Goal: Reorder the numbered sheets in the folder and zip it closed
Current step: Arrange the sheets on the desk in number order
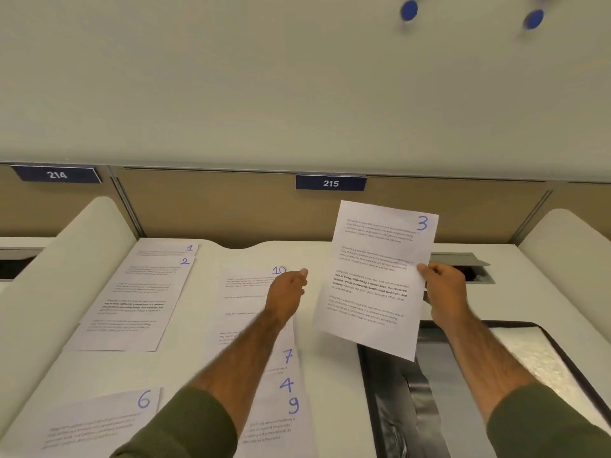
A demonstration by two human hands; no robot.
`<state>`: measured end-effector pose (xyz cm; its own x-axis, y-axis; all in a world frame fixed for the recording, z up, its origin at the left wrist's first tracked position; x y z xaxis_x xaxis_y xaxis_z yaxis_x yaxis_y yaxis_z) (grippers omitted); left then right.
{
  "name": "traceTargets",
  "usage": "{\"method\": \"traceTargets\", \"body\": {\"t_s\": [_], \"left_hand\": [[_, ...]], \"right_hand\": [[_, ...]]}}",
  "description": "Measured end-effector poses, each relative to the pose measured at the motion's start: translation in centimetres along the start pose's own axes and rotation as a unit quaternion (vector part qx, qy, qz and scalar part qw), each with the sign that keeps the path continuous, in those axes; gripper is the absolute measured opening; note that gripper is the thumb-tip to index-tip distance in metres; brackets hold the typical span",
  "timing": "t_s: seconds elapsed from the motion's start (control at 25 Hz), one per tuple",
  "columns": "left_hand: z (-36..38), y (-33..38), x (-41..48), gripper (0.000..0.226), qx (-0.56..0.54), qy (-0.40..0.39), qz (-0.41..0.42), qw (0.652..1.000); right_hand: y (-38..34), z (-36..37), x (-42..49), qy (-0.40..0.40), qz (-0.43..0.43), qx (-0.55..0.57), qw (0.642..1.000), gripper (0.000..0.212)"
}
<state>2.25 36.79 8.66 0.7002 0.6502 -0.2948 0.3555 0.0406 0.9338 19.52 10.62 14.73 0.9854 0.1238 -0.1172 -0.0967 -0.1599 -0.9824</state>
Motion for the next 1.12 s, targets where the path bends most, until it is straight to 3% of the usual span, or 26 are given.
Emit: {"method": "traceTargets", "body": {"t_s": [0.12,0.24,0.52,0.68,0.84,1.12], "left_hand": [[-0.8,1.8,-2.4,0.037,0.025,0.018,0.036,0.999],[-5.0,1.4,-5.2,0.046,0.063,0.107,0.020,0.992],[-20.2,-4.8,-11.1,0.021,0.043,0.268,-0.062,0.961],[-26.7,-7.4,-11.9,0.035,0.026,0.316,-0.071,0.946],[-32.5,-11.3,-10.9,0.042,0.068,0.312,-0.093,0.943],[-40.9,-15.9,-5.8,0.021,0.167,0.228,-0.078,0.956]], "right_hand": [[1.4,2.5,-2.3,-0.059,0.016,0.018,0.998,0.015],[3.2,7.3,-5.3,-0.139,0.029,0.030,0.989,0.016],[5.7,19.8,-15.6,-0.264,0.085,0.076,0.958,0.011],[8.7,25.7,-21.4,-0.257,0.077,0.021,0.963,0.004],[10.6,31.3,-26.1,-0.220,0.043,-0.058,0.973,0.022],[10.7,40.9,-28.4,-0.192,0.033,-0.162,0.967,0.026]]}}
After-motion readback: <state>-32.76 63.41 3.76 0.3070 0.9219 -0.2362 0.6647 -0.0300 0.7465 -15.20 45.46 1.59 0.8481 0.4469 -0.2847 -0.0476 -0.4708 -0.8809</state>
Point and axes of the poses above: each hand's wrist, its own x-axis towards the middle knuckle, its own z-axis out of the palm, y = z × x, the point moved 4 cm from there along x, towards the middle knuckle, and after that the axes turned 3 degrees about -z, right-handed, at the moved point
